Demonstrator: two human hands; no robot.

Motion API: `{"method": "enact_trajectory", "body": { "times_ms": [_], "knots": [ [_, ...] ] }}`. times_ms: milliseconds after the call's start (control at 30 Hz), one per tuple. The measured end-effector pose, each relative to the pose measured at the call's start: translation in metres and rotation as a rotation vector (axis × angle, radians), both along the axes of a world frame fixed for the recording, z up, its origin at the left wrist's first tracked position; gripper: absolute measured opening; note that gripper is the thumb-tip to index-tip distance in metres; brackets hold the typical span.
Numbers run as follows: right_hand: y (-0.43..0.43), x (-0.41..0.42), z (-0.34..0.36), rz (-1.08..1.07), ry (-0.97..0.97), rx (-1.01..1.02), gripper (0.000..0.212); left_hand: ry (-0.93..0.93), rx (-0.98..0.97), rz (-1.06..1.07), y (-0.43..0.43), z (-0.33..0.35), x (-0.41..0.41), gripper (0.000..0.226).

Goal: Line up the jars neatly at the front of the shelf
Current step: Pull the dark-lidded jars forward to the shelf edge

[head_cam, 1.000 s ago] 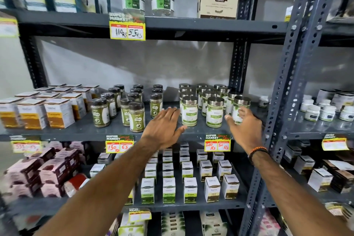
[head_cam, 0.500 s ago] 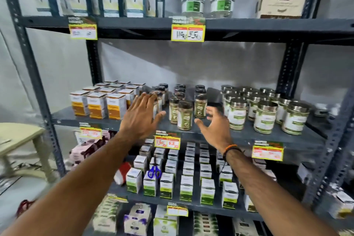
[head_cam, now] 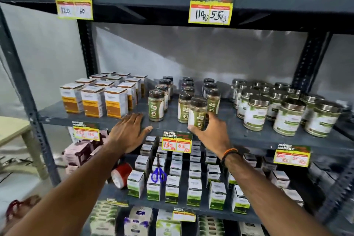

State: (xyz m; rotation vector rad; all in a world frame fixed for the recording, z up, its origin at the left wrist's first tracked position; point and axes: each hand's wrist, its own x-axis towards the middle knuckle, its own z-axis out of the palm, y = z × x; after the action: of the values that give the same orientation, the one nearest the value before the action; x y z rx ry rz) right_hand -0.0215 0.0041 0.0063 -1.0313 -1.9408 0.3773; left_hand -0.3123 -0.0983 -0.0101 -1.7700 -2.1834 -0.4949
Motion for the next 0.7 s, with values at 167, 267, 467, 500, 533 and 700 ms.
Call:
{"method": "enact_trajectory", "body": {
  "times_ms": [167,267,467,500,533,700],
  "knots": [
    [0.01,0.006,0.004,-0.073,-0.006,-0.027,0.054,0.062,0.005,-0.014,0.004,-0.004,-0.005,0.089],
    [0.021,0.013,0.007,-0.147,-0.034,-0.032,0.064,0.081,0.005,-0.016,0.003,-0.006,-0.005,0.089],
    [0.034,0.019,0.014,-0.241,-0.109,-0.05,0.068,0.083,0.001,-0.003,0.003,-0.007,-0.004,0.089],
    [0.035,0.019,0.015,-0.25,-0.122,-0.052,0.068,0.082,0.003,-0.002,0.003,-0.007,-0.004,0.089],
    [0.036,0.02,0.016,-0.25,-0.133,-0.06,0.069,0.081,0.005,-0.001,0.003,-0.007,-0.004,0.089],
    [0.037,0.025,0.014,-0.245,-0.173,-0.071,0.062,0.076,0.006,0.002,0.003,-0.006,-0.003,0.089]
  ]
}}
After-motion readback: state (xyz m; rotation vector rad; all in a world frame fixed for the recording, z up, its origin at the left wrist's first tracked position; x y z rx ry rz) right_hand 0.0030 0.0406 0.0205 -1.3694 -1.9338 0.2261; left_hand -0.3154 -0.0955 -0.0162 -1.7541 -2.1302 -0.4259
